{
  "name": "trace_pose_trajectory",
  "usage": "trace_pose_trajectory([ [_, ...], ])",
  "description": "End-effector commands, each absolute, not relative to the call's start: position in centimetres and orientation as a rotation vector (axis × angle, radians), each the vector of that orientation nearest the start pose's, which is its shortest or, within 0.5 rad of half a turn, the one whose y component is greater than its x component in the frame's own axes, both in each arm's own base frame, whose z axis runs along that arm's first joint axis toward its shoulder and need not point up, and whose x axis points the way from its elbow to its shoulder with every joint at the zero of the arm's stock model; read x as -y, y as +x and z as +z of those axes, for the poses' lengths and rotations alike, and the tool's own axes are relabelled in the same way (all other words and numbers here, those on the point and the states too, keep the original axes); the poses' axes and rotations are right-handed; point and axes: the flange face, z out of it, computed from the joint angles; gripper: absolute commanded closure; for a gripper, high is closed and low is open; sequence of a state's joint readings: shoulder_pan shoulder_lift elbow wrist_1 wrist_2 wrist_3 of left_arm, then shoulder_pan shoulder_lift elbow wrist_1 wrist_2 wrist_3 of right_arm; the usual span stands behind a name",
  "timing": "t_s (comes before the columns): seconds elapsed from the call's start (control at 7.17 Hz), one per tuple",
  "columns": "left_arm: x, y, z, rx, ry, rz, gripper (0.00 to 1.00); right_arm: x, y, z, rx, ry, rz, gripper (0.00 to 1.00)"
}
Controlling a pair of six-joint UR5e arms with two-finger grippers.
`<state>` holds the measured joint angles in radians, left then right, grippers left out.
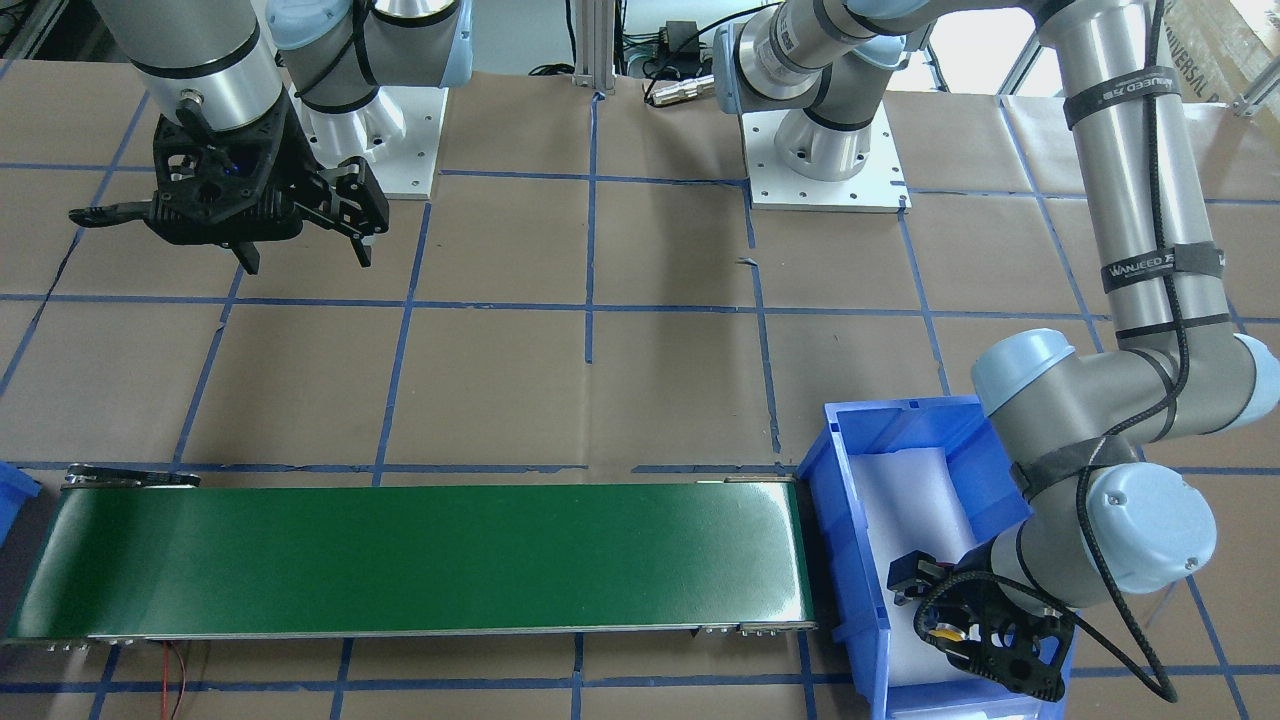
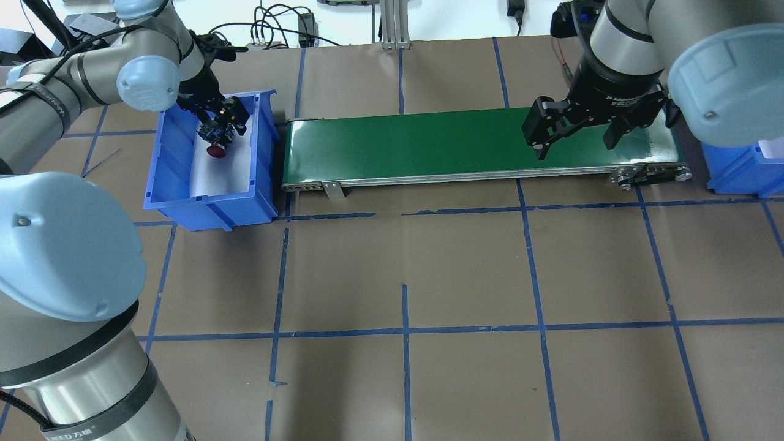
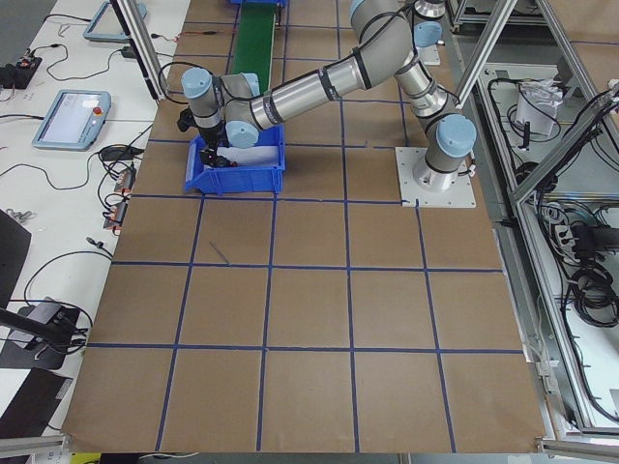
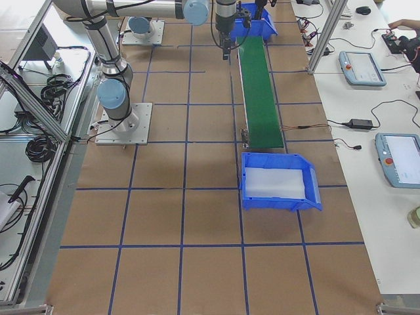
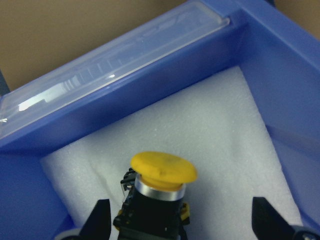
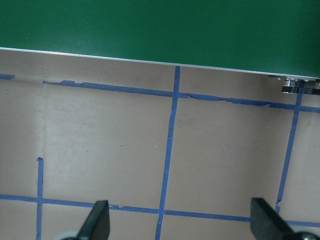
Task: Transport two buttons from left to right
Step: 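Close the left gripper on the yellow button and lift it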
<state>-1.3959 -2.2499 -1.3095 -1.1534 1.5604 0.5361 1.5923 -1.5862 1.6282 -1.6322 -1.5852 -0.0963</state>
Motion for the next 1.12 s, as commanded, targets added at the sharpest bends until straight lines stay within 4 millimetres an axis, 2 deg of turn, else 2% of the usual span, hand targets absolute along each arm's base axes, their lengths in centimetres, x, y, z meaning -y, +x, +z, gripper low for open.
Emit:
trace_pose_trajectory([
  [0.0,73.9,-0.6,23.4,-3.096,0.559,-0.023,0.55,48.4,14.2,47.4,-3.151,-0.184,-0.031,0.00],
  [0.14,73.9,-0.5,23.4,-3.093,0.559,-0.021,0.72,48.4,14.2,47.4,-3.152,-0.186,-0.031,0.00],
  [0.42,74.0,-0.3,24.5,-3.078,0.554,-0.043,0.73,48.4,14.2,47.4,-3.150,-0.186,-0.031,0.00],
  [0.7,73.6,-0.5,26.8,-3.070,0.554,-0.064,0.73,48.4,14.2,47.3,-3.150,-0.186,-0.028,0.00],
  [0.84,72.7,-0.7,29.0,-3.072,0.550,-0.050,0.73,48.4,14.2,47.4,-3.150,-0.186,-0.031,0.00],
  [0.98,71.5,-1.0,32.2,-3.080,0.532,-0.035,0.73,48.4,14.2,47.4,-3.150,-0.186,-0.031,0.00],
])
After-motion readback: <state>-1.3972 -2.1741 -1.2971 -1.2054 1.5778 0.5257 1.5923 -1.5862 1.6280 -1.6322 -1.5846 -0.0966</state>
